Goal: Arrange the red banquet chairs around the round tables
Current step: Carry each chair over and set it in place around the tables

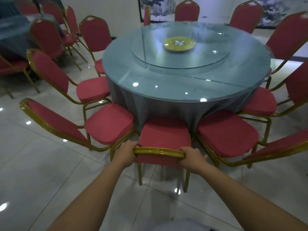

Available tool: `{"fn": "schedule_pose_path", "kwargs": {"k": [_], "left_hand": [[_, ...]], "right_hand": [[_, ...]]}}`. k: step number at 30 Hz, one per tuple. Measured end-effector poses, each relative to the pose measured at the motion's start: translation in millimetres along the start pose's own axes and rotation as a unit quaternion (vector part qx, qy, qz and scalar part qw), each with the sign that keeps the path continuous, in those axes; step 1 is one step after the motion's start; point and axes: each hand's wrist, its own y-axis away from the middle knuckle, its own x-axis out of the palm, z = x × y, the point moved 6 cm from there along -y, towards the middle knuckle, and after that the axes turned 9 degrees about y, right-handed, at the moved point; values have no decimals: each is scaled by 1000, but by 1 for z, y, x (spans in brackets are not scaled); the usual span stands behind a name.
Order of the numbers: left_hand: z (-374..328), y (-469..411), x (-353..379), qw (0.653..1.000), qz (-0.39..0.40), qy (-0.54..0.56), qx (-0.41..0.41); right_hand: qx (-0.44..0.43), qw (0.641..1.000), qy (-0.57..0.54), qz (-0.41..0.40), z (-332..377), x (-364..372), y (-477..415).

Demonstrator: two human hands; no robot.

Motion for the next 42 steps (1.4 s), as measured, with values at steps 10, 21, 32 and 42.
{"fn": "schedule_pose_path", "kwargs": {"k": [10, 21, 32, 42], "left_hand": [[32, 8, -8, 991, 54, 126, 3], [252, 56, -152, 974, -23, 208, -85], [418, 36, -264, 960, -77, 237, -128], [491, -113, -364, 970, -118, 177, -118]], "right_hand": [[-99, 990, 8, 95, 51, -17, 0], [-186, 980, -34, 65, 307, 62, -46], [-148, 979, -121, 68, 480, 127, -95], [-159, 975, -132, 87, 602, 146, -217]]}}
